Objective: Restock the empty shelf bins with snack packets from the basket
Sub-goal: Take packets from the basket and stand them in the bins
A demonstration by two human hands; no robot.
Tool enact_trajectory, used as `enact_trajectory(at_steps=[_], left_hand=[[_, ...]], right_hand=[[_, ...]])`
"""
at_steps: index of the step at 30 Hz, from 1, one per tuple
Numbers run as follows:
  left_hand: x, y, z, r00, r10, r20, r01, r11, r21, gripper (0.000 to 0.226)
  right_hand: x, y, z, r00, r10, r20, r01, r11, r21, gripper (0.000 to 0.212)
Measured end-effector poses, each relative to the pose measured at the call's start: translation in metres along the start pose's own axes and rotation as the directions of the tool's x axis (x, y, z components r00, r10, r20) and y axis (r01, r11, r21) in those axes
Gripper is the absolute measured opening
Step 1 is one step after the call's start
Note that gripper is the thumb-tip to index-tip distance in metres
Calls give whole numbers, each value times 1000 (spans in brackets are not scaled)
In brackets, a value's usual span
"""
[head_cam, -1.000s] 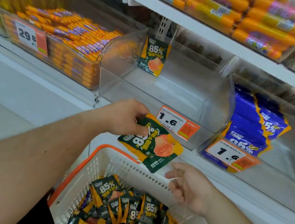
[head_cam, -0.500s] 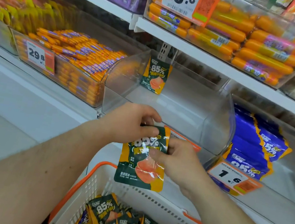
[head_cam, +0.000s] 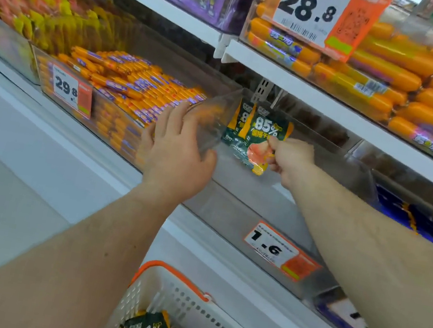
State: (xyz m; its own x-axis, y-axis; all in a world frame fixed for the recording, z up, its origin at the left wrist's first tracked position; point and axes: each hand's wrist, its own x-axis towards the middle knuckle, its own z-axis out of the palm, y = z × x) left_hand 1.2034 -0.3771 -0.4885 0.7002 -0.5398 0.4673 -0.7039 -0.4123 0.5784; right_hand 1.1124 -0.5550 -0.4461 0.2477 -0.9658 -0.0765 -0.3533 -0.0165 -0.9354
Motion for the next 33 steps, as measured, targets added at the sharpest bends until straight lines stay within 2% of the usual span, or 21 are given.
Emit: enact_trajectory(at_steps=[2,4,9,13,18,29,33], left_hand=[[3,7,5,999,-34,-9,34,999,-13,63],[3,13,12,998,-59,-1,59,998,-3,61],[2,18,25,997,-71,-6,71,997,18,53],[0,19,26,997,-73,9,73,997,36,51],[0,17,25,998,-59,32,58,997,45,54],[2,23,16,994,-88,70,87,996,17,52],[-8,29,3,1000,12,1,-12,999,-35,50]], right_hand=[[24,0,14,1000,1,15,1,994,-107,31],[43,1,23,999,20,45,-14,992,-128,40],[77,14,45,999,37,32,-34,996,-79,36],[89,24,54,998,57,15,-56,994,-95,23],[92,34,55,994,107,-19,-108,992,-58,39],[69,27,50,991,126,-45,-125,992,26,33],[33,12,36,990,137,-41,-134,989,65,34]])
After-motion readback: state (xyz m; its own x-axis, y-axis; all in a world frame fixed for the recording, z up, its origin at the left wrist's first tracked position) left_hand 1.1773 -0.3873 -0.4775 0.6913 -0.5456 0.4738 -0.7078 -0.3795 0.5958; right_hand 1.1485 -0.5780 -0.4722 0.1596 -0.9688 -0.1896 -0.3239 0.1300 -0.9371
